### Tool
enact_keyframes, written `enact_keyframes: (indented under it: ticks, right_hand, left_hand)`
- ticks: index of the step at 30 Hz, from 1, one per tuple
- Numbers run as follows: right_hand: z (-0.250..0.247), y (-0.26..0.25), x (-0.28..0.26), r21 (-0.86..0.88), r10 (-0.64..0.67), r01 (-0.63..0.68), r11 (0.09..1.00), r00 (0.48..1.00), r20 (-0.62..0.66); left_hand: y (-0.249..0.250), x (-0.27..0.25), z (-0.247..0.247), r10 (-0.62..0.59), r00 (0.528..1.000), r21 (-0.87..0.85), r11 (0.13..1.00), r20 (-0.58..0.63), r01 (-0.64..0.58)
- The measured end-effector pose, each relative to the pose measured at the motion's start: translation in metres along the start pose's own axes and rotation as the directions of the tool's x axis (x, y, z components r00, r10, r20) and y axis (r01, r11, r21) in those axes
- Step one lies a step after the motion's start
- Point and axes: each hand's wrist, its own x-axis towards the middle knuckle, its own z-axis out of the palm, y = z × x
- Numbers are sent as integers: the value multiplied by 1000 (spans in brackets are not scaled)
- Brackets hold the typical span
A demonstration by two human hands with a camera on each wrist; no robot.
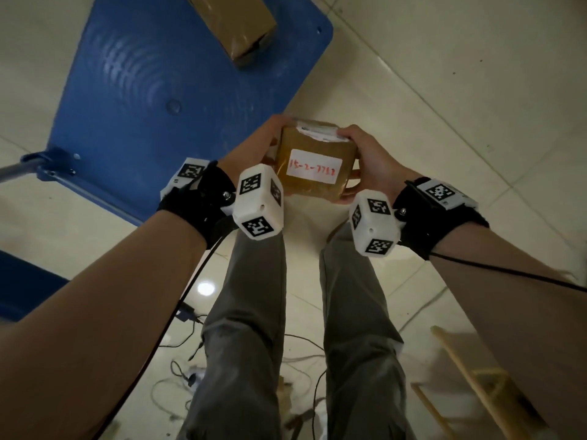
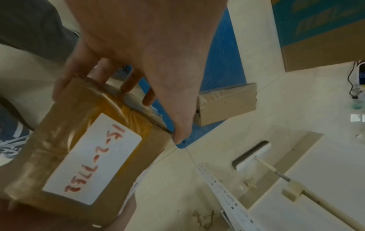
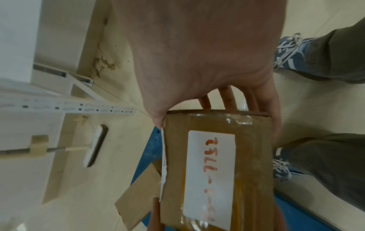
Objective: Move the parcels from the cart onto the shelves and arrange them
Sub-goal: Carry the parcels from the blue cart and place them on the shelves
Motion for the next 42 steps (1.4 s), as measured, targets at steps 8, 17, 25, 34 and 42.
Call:
enact_keyframes:
  ticks: [8, 17, 25, 34, 42]
  right_hand:
    - [-56, 16, 1, 130, 37, -40, 991, 999, 28]
    - [-75, 23, 4, 204, 30, -28, 979, 1000, -9]
    - [-79, 19, 1, 10, -36, 37, 999, 996, -77]
    - [-74, 13, -5, -10, 2, -2, 1000, 1000, 31]
    - [-64, 14, 1, -26, -80, 80, 996, 997, 1]
  left_hand:
    - [5, 1, 50, -26, 999, 24, 999, -43, 27]
    - [18, 0, 59, -38, 999, 152, 988, 26, 33]
    - [17, 3, 70, 12, 1000, 245, 969, -17, -7]
    - [3, 18, 88, 270, 963, 670, 713, 12, -208]
    - [3, 24, 93, 437, 892, 807, 482, 117, -342]
